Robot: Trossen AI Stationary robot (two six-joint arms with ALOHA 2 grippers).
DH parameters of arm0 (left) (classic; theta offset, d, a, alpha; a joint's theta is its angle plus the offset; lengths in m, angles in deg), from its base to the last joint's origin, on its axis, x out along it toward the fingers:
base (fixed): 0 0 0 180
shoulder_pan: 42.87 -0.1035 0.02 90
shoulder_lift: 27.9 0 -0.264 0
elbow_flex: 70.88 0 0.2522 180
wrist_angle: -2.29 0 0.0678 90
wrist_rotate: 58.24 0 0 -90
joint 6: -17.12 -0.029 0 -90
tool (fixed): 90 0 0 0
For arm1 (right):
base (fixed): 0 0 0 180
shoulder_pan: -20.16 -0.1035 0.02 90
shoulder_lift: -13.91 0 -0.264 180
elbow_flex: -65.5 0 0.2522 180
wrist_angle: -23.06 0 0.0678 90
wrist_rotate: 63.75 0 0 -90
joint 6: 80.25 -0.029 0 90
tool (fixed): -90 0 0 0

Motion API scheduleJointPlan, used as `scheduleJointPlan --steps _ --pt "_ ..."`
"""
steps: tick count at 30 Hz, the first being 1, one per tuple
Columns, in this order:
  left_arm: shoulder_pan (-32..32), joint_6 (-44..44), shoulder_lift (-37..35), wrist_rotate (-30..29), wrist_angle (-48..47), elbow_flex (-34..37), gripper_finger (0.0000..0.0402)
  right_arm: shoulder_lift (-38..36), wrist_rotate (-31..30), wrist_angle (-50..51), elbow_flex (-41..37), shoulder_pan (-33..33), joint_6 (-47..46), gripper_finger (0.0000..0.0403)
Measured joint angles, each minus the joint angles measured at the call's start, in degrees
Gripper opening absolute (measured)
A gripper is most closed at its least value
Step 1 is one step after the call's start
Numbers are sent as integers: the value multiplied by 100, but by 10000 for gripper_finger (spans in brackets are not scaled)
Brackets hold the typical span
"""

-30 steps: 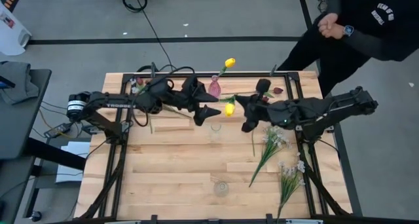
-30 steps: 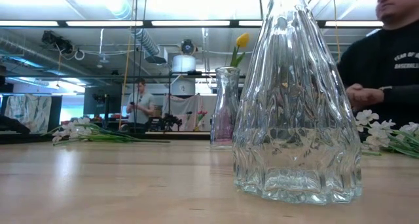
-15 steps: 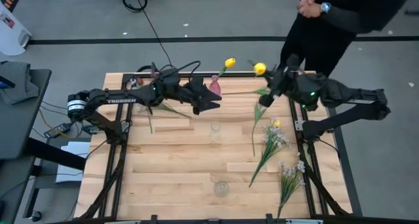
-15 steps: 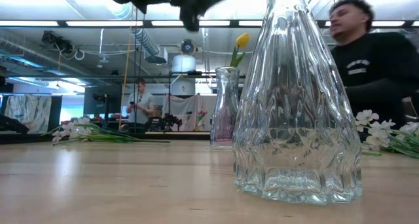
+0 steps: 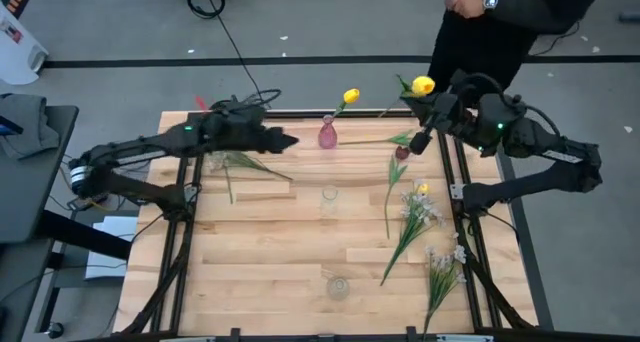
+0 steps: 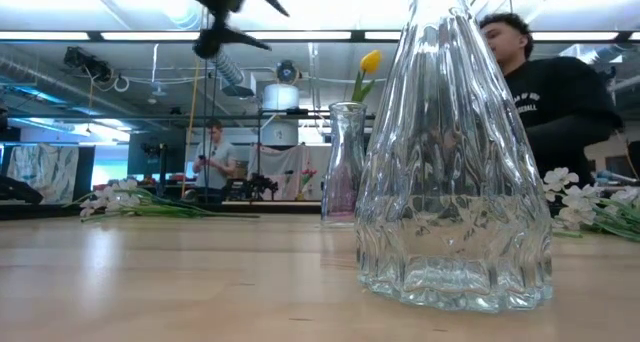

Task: Sort flowers into vase by color
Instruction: Put the yellow flower into the pink transparent vase

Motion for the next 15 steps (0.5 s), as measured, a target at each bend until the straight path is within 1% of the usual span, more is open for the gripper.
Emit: scheduleJointPlan --steps 2,5,8,11,13,15 --pt "83 -462 -303 -287 -346 -3 275 65 391 -336 0 255 -207 6" --pt "214 -977 -563 -587 -574 -2 275 220 865 -789 0 640 -374 6" --pt "286 -1699 -625 -589 -729 -2 275 461 1147 -1177 2 942 -600 6" --pt "400 -2420 -627 -425 -1169 1 275 785 1447 -1653 2 1174 -836 6" --pt "466 -2781 -547 -391 -1393 1 275 1032 1610 -2033 2 1286 -901 6" --pt "471 -3047 -472 -394 -1615 9 275 1291 1646 -2400 2 1356 -909 6"
